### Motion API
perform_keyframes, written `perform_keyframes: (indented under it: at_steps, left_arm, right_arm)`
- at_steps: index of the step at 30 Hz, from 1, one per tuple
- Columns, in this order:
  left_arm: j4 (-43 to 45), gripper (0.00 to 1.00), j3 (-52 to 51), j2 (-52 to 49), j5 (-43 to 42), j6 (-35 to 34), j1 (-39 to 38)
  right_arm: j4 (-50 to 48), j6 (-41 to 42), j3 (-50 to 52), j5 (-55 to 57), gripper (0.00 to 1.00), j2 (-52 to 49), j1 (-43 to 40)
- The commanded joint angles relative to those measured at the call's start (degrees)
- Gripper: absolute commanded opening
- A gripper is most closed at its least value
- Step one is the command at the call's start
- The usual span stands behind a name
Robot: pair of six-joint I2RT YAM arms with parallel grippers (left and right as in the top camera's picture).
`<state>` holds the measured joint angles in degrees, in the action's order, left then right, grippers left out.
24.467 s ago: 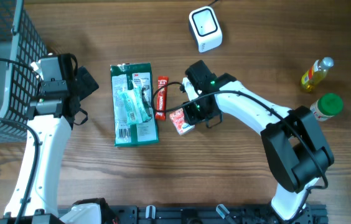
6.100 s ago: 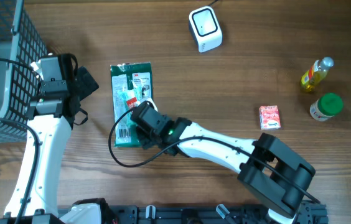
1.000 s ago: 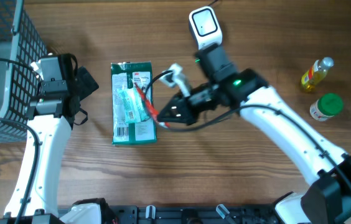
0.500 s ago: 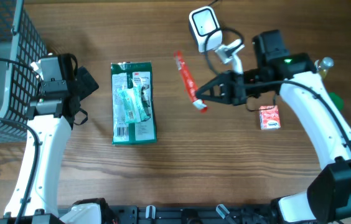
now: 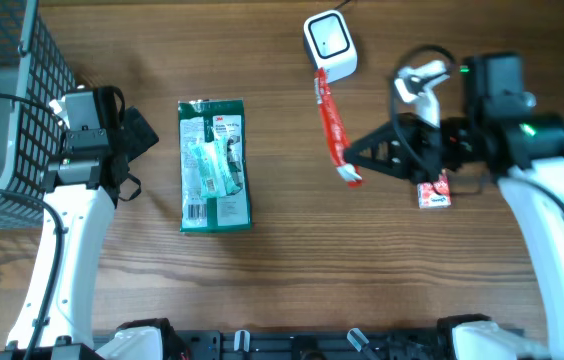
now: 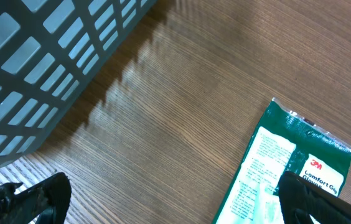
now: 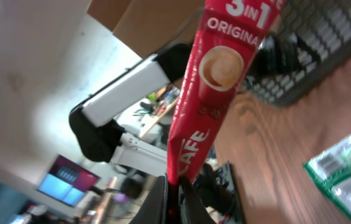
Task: Scan the item barcode
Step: 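Lift the Nescafe stick and swing it toward the right side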
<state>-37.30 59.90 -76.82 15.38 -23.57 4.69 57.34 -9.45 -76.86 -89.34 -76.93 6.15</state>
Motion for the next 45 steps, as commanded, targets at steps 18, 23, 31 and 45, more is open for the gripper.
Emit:
perform_keyframes:
  at_steps: [18,23,31,45]
  left_arm:
    - [0.0,1.00,0.5,0.3,0.8,0.7,0.3]
    - [0.0,1.00,0.5,0.3,0.7,0.7,0.3]
    - [0.0,1.00,0.5,0.3,0.7,0.7,0.3]
    - [0.0,1.00,0.5,0.3,0.7,0.7,0.3]
  right_arm:
    - [-34.8,37.8,-0.4,-3.6,0.04,23.8,-5.3]
    - [-35.1,37.9,-0.4,-3.6,0.04,23.2,-5.3]
    - [-28.1,33.7,-0.4,-2.9,0.04,21.1,-5.3]
    - [5.0,10.9,-0.4,25.4,0.04,12.5,-5.2]
